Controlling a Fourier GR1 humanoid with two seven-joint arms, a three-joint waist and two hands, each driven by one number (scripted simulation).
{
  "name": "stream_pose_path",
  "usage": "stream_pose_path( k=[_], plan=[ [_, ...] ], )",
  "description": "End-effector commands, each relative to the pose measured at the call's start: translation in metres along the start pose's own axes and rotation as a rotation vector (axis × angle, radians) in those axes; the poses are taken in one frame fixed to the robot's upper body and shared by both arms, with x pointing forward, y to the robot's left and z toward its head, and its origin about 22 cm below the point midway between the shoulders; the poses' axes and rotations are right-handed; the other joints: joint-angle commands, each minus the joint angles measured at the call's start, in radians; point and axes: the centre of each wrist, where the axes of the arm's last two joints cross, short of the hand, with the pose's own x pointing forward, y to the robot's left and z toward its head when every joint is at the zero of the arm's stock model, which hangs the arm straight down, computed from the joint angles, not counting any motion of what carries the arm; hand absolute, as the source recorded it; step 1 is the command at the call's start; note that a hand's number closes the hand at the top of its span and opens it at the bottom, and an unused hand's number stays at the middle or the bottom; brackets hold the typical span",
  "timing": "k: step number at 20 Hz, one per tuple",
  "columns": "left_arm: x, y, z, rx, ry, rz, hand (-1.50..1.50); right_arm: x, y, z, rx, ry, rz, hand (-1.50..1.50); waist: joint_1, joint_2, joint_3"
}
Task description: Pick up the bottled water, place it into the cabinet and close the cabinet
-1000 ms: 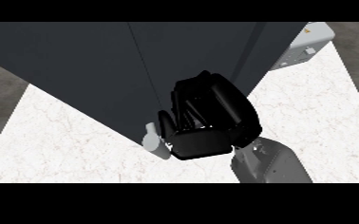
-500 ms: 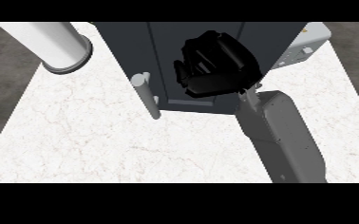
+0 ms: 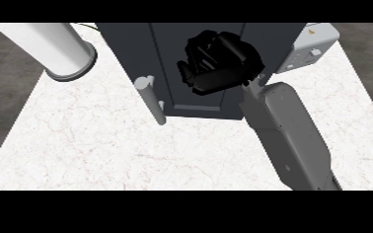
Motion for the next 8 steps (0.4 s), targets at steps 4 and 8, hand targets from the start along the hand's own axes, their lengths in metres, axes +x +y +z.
stream_pose_path(
  k=[4,8],
  plan=[
    [0.001,0.004,-0.006,-0.025,0.015,0.007,-1.5,0.008,0.004,-0.043,-0.006,0.038,-0.061,1.5,0.045,0.039,-0.016],
    [0.003,0.006,-0.005,-0.007,0.029,0.014,-1.5,0.011,-0.005,-0.039,0.014,0.024,-0.075,1.5,0.028,0.037,-0.016]
  ],
)
